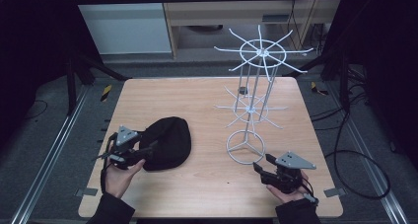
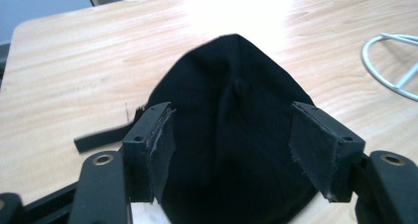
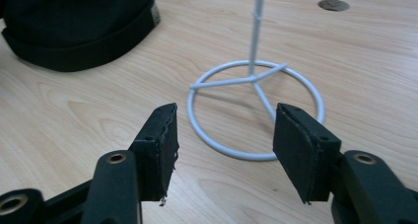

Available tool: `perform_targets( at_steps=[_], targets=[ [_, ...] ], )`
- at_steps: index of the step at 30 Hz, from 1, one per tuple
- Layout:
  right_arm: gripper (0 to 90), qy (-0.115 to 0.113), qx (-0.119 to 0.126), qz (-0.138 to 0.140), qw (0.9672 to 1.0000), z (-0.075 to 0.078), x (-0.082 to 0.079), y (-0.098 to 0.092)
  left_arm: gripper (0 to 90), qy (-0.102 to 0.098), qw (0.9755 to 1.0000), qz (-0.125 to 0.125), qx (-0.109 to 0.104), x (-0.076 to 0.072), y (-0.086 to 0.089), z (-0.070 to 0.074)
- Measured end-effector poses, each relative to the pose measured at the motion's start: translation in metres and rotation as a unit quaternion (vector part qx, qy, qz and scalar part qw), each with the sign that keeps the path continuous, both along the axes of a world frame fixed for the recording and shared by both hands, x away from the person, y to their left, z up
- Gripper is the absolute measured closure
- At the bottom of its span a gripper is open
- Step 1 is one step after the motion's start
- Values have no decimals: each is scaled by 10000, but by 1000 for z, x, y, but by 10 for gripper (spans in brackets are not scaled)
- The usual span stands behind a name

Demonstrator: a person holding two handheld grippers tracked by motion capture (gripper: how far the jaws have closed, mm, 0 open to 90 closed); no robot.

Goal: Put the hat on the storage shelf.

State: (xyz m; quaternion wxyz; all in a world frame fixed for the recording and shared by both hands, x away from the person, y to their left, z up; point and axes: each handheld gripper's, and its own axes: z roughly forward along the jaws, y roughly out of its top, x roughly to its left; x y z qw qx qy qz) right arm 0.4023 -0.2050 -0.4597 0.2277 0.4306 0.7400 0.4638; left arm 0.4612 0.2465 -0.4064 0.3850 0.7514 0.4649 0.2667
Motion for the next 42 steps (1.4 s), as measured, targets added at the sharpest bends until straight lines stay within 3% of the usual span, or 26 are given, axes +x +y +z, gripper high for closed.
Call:
perform_targets(
  at_steps=[5,15,22,26,29,33,42],
  targets=[
    [364,79,-89,-47,9999,-3,4,-8,341,69,9997,-44,233,18,-12,-2],
    [369,154,-174,-51,9997,-5,7,-9,372,528,9974,-164,466,48,-21,-21],
    [372,183,-180,-79,9996,-7,9,-12,533,735,9954,-228,571,53,-23,-30],
    [372,202,-194,-54,9996,-8,9,-12,661,863,9949,-260,458,54,-21,-34],
    [373,215,-199,-54,9996,-8,9,-12,744,813,9955,-275,412,53,-20,-33],
    [374,221,-209,-58,9995,-9,10,-13,780,731,9964,-304,294,48,-18,-28],
    [374,213,-188,-92,9996,-10,10,-15,801,170,9992,-349,83,30,-12,-7]
  ],
)
